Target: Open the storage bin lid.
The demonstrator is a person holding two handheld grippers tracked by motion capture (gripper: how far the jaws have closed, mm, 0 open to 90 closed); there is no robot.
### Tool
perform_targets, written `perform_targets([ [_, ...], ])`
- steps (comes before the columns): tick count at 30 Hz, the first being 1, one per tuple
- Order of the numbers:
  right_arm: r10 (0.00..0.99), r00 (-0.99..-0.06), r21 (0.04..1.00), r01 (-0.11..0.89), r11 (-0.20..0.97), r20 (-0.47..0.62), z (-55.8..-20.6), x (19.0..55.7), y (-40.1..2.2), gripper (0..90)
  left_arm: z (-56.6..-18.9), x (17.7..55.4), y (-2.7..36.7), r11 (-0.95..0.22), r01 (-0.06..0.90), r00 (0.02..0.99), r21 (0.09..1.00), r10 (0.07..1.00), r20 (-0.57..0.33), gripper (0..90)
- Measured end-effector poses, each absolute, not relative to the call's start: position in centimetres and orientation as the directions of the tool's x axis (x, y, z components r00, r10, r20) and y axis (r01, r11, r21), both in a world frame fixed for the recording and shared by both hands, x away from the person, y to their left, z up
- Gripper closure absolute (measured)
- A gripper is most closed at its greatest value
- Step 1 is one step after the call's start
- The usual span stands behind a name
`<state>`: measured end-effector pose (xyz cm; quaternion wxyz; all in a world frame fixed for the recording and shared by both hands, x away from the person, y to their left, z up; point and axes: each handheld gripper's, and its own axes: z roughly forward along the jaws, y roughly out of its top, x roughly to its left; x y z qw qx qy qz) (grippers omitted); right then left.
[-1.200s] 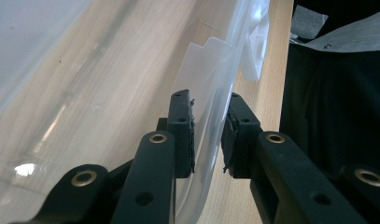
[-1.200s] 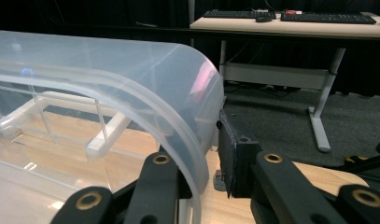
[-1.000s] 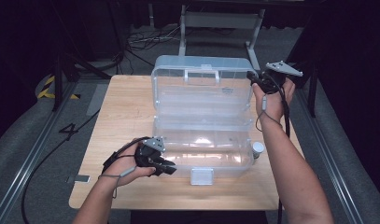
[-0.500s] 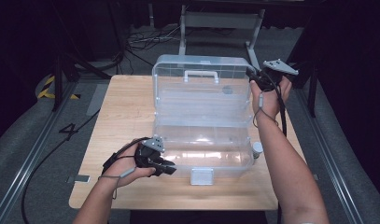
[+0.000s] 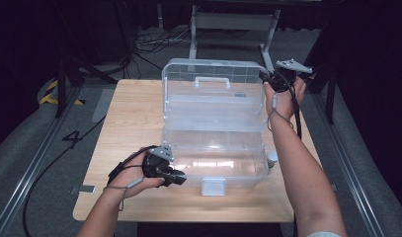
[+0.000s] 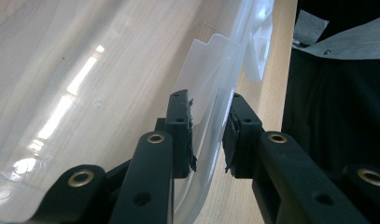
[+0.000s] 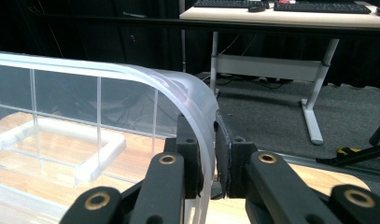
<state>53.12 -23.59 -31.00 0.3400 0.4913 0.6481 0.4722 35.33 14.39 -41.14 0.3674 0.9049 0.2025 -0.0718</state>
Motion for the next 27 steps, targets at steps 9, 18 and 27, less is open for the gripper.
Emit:
perform_targets([
  [9,0.958,-0.285,0.943,0.326,0.064,0.033,-31.4,54.1,-23.6,80.9,-41.2,35.3,14.4,-0.646,0.426,0.905,0.633,0.317,-0.284,74.4],
  [18,0.957,-0.288,0.943,0.327,0.059,0.039,-32.0,54.9,-23.7,81.0,-41.2,35.3,14.5,-0.640,0.426,0.904,0.640,0.319,-0.283,74.3],
  [27,0.954,-0.296,0.934,0.354,0.059,0.051,-32.3,55.8,-23.8,80.8,-41.3,35.2,14.5,-0.637,0.425,0.905,0.643,0.318,-0.282,74.4],
])
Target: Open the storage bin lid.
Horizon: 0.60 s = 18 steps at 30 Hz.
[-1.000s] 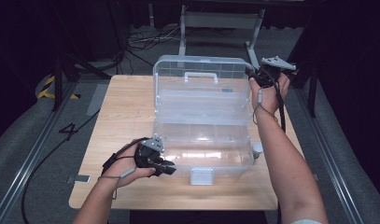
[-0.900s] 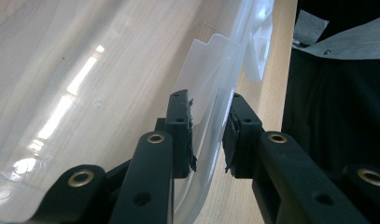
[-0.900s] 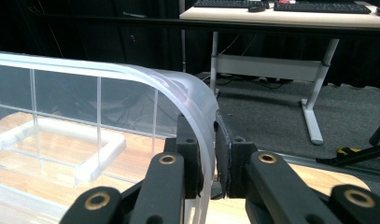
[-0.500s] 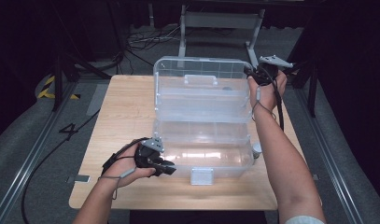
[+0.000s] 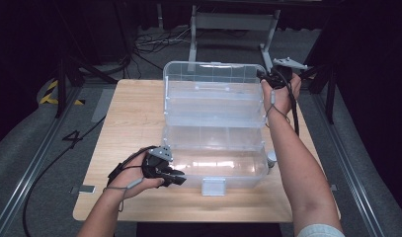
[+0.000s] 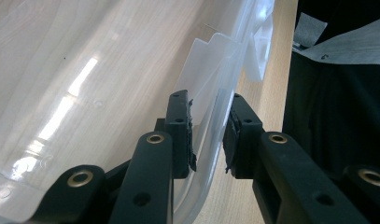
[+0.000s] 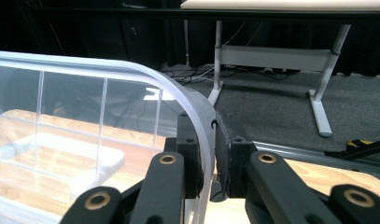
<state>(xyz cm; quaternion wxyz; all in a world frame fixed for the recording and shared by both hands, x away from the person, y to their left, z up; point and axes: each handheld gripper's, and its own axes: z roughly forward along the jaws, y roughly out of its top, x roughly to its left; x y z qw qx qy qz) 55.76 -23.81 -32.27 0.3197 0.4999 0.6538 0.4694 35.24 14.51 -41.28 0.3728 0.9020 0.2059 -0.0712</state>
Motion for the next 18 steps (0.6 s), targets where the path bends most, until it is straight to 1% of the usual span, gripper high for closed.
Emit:
perform_targets([
  [9,0.952,-0.301,0.934,0.352,0.063,0.049,-32.9,56.5,-23.9,80.9,-41.3,35.2,14.5,-0.637,0.424,0.906,0.644,0.317,-0.282,74.4],
  [15,0.948,-0.309,0.932,0.360,0.043,0.076,-33.4,57.0,-24.1,80.4,-41.3,35.2,14.5,-0.637,0.421,0.907,0.645,0.317,-0.279,74.4],
  [18,0.944,-0.321,0.933,0.356,0.051,0.071,-33.6,57.3,-24.2,80.3,-41.3,35.3,14.5,-0.637,0.421,0.907,0.645,0.315,-0.280,74.5],
])
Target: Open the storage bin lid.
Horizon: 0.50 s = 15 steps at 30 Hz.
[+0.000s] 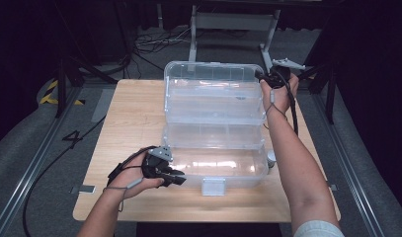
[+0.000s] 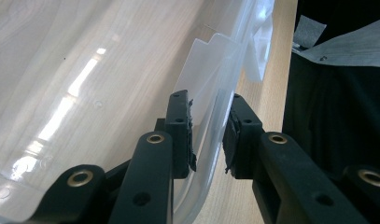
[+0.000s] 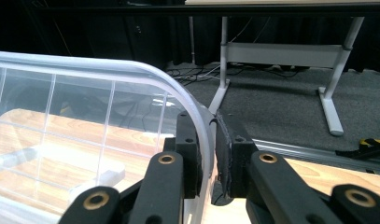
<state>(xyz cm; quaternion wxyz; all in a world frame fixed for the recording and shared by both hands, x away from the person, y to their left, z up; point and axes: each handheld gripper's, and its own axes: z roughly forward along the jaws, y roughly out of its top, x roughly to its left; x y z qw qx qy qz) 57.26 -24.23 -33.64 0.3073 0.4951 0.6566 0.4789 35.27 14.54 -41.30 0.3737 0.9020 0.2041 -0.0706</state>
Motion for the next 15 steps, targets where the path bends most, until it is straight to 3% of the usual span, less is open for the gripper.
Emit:
perform_targets([
  [15,0.934,-0.353,0.931,0.357,0.076,0.059,-34.7,58.3,-24.5,80.3,-41.3,35.3,14.6,-0.637,0.419,0.908,0.647,0.313,-0.280,74.5],
])
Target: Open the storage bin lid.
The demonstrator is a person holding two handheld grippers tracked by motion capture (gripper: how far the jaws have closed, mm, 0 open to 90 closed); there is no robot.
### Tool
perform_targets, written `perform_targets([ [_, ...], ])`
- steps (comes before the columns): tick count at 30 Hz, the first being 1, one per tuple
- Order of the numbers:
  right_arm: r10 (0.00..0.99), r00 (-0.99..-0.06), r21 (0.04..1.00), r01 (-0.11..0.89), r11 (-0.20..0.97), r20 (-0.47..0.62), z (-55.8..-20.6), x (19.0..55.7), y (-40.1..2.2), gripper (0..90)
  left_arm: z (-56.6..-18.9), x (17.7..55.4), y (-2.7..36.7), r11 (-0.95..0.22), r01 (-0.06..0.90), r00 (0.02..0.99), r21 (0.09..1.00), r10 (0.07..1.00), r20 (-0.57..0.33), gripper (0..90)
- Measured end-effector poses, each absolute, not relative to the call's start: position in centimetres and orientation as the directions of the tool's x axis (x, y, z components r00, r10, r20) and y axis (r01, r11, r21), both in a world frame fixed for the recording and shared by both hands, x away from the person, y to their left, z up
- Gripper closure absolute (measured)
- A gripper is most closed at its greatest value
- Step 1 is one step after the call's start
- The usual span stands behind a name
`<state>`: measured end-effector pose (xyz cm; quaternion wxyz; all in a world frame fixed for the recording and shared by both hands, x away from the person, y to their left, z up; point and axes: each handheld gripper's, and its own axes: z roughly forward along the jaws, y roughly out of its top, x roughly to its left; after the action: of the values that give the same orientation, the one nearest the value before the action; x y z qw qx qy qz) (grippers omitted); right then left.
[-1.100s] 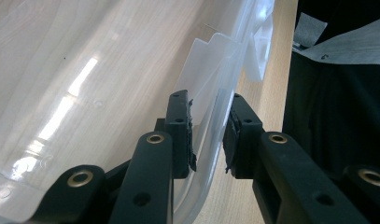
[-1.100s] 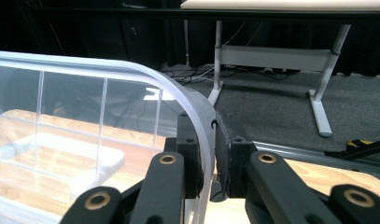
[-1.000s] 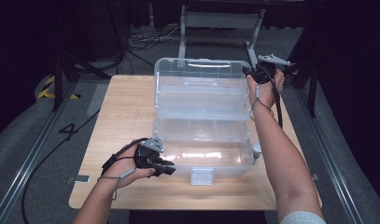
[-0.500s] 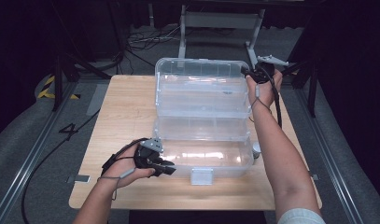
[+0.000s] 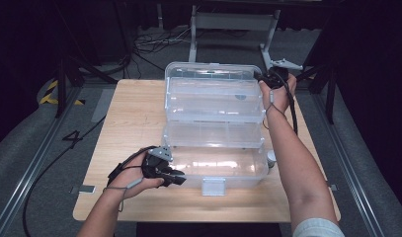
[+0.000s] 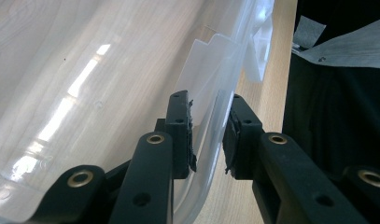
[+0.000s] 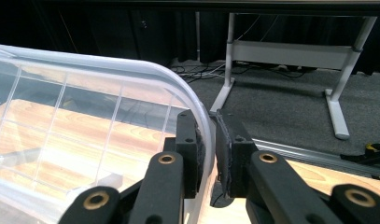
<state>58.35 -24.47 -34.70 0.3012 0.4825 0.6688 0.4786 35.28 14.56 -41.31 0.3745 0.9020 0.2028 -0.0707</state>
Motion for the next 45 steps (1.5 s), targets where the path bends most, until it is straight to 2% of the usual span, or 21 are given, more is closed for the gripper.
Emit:
perform_targets([
  [27,0.913,-0.406,0.927,0.354,0.128,0.029,-36.5,59.7,-24.9,81.7,-41.3,35.3,14.6,-0.637,0.415,0.909,0.649,0.309,-0.278,74.6],
  [45,0.907,-0.410,0.913,0.398,0.088,0.092,-37.8,60.6,-25.3,81.8,-41.3,35.3,14.6,-0.636,0.415,0.909,0.651,0.310,-0.278,74.6],
])
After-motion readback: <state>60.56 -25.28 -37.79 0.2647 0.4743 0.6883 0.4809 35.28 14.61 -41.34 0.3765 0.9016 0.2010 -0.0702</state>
